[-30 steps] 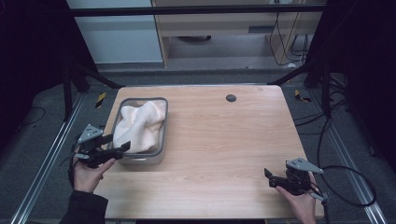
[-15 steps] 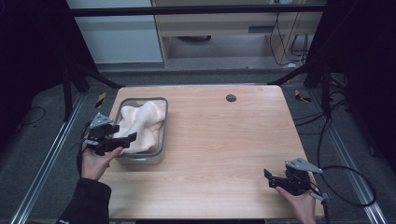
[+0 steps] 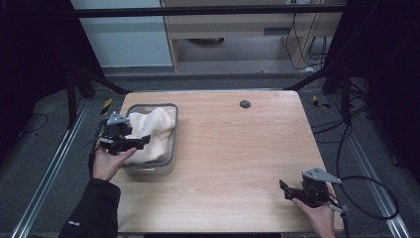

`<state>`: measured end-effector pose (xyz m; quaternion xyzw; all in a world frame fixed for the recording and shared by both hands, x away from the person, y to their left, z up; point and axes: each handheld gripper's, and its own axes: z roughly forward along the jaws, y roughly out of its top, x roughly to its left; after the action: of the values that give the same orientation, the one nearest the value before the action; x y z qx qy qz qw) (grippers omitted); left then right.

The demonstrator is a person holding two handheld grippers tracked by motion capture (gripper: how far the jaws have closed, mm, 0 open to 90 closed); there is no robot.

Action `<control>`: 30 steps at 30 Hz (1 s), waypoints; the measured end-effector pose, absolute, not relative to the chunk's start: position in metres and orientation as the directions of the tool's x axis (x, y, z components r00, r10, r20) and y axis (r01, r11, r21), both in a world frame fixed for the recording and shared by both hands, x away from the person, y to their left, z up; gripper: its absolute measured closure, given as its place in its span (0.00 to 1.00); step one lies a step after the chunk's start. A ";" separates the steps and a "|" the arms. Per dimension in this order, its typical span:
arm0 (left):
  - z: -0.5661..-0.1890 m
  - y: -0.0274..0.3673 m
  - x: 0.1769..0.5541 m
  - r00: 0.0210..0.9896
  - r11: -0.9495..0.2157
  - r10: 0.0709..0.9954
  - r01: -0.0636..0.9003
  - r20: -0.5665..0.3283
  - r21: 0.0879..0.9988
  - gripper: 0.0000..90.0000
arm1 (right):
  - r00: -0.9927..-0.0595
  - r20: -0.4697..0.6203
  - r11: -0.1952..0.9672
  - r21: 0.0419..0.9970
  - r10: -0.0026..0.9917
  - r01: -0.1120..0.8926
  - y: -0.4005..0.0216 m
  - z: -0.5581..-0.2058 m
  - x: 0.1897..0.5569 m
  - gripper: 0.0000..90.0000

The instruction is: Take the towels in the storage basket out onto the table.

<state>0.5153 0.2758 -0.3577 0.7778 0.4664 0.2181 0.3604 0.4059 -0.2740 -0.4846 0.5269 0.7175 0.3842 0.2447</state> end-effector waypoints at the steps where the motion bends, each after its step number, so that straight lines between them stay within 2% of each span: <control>1: -0.357 0.275 0.517 0.471 -0.310 0.882 0.570 0.006 0.761 0.25 | -0.325 0.054 0.149 0.809 0.944 0.568 -0.274 -0.485 0.406 0.11; 20: -0.365 0.265 0.549 0.474 -0.353 0.880 0.633 0.015 0.689 0.25 | -0.326 0.054 0.153 0.803 0.944 0.576 -0.275 -0.485 0.407 0.11; 30: -0.376 0.259 0.558 0.467 -0.388 0.883 0.670 0.048 0.633 0.25 | -0.331 0.045 0.165 0.800 0.943 0.577 -0.275 -0.487 0.407 0.10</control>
<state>0.5581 0.2588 -0.3764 0.8105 0.4791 0.1927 0.2764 0.4074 -0.2747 -0.4866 0.5253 0.7235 0.3765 0.2425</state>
